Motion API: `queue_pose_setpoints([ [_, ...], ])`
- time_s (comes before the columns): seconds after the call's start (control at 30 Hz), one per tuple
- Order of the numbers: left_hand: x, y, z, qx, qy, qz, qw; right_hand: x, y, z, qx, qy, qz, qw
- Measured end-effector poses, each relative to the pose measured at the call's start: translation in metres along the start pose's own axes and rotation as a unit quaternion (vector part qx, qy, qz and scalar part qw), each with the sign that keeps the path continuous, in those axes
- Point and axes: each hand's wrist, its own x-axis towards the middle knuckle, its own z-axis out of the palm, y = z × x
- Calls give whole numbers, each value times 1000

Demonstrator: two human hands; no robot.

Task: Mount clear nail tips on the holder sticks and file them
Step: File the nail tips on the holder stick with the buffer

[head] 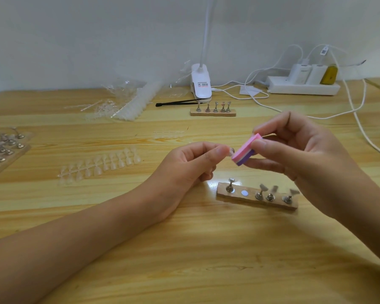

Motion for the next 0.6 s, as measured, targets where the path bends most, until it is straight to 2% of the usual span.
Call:
queue_pose_setpoints([
  [0.17,-1,0,1,5,4,-5,1000,-4,6,11,4,-34,24,999],
  [0.3,0,1,1,-7,8,-5,1000,-2,2,6,18,18,6,1000],
  [0.47,0,1,1,-1,13,-4,1000,-4,5,11,17,-1,19,1000],
  [0.6,0,1,1,-7,18,-6,1000,-1,3,7,29,31,9,999],
])
